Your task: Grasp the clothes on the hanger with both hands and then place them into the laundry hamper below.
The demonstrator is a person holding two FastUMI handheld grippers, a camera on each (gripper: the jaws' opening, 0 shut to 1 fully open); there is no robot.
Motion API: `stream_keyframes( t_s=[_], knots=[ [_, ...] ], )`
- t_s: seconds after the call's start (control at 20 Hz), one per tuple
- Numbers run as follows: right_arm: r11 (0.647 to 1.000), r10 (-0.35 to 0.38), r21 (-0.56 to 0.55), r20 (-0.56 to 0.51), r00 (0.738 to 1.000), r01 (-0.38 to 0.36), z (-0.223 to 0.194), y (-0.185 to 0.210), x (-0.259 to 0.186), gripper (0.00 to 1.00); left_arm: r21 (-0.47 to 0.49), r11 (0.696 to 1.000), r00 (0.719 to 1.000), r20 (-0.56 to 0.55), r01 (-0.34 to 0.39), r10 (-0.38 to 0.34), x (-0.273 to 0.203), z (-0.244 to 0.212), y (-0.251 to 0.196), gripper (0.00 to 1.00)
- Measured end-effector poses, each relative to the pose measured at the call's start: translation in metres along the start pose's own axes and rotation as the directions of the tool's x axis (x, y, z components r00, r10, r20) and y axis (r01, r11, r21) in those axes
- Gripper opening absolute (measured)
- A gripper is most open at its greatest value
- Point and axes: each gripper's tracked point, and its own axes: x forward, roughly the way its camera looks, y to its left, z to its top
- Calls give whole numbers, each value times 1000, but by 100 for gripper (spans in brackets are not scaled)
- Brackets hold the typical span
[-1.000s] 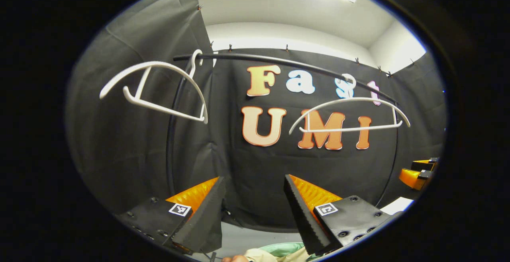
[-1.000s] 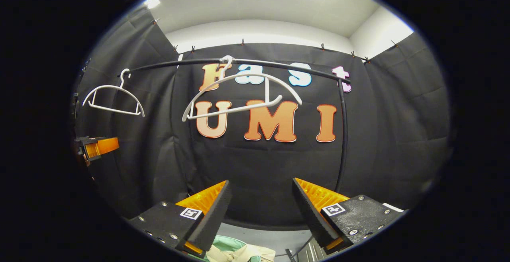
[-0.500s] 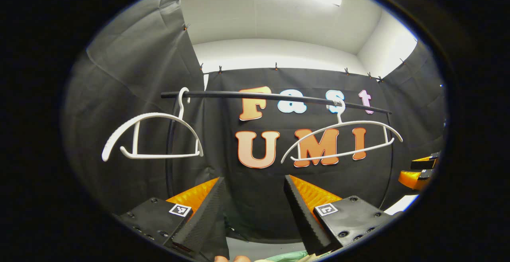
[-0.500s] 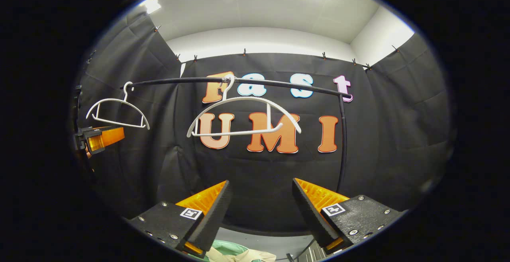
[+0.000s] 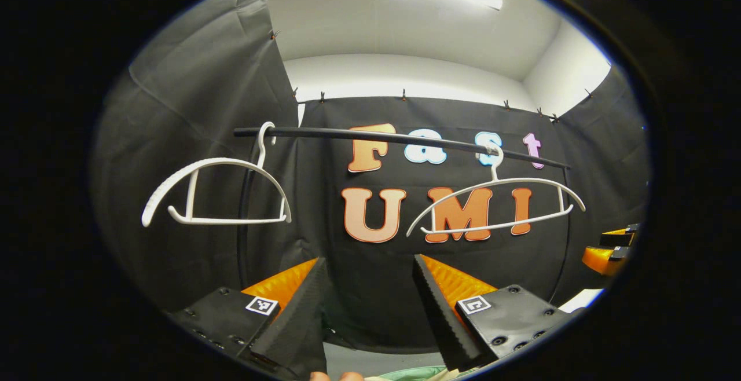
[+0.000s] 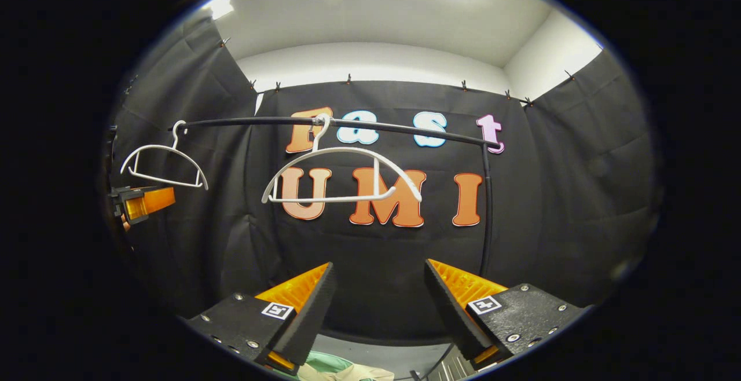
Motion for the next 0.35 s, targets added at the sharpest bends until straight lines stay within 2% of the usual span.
stream_keyframes(
  t_s=[0.1, 0.15, 0.35],
  knots=[
    [1000, -7, -8, 8, 1000, 7, 3, -2, -2, 94, 2, 1000, 1000, -1, 5, -5, -1, 1, -1, 97],
    [1000, -7, -7, 12, 1000, 7, 4, -1, -3, 94, 3, 1000, 1000, -2, 7, -7, -2, 1, -1, 94],
    [1000, -14, -13, 11, 1000, 14, 3, -3, -4, 94, 2, 1000, 1000, -12, 16, -16, -1, -2, -2, 94]
  ],
)
